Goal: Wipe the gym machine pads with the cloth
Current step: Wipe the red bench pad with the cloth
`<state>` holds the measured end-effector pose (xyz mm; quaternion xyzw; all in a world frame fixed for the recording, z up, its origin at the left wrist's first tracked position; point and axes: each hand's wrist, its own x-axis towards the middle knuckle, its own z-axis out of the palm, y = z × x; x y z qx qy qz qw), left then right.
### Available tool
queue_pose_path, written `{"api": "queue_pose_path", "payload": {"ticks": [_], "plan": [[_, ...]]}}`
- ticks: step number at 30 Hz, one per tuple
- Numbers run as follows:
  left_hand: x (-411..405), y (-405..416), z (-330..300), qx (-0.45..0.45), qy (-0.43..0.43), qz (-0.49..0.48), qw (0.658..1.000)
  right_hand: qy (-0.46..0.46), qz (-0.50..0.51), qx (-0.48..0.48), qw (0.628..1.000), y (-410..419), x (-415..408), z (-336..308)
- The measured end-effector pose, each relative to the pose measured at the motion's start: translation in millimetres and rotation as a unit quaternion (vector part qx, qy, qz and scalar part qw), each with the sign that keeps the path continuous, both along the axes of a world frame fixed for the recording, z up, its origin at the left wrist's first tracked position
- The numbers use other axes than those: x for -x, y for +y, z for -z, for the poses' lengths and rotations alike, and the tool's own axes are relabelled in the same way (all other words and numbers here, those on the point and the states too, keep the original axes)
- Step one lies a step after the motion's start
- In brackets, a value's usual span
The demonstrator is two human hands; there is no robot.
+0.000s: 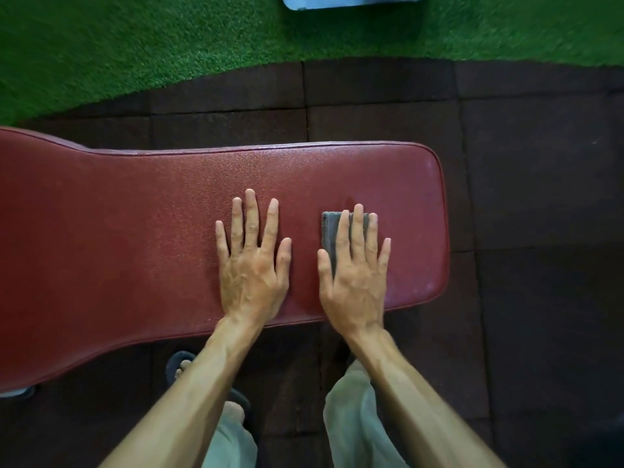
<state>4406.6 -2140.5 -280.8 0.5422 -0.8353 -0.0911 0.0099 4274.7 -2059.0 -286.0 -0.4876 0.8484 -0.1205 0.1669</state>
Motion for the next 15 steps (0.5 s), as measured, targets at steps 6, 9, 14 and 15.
{"api": "queue_pose_path", "payload": {"ticks": [6, 9, 14, 15], "plan": [[3, 1, 0, 0.002, -0.015, -0.002, 1.0, 0.009, 0.09, -0.016, 0.996, 10, 88, 9], [3, 1, 1, 0.01, -0.027, -0.001, 1.0, -0.002, 0.15, 0.027, 0.988, -46, 107, 10], [2, 1, 2, 0.015, -0.026, 0.001, 1.0, 0.009, -0.031, 0.062, 0.998, -66, 38, 1], [1, 1, 2, 0.014, -0.022, 0.003, 1.0, -0.007, -0.079, 0.059, 0.995, -47, 26, -2]]}}
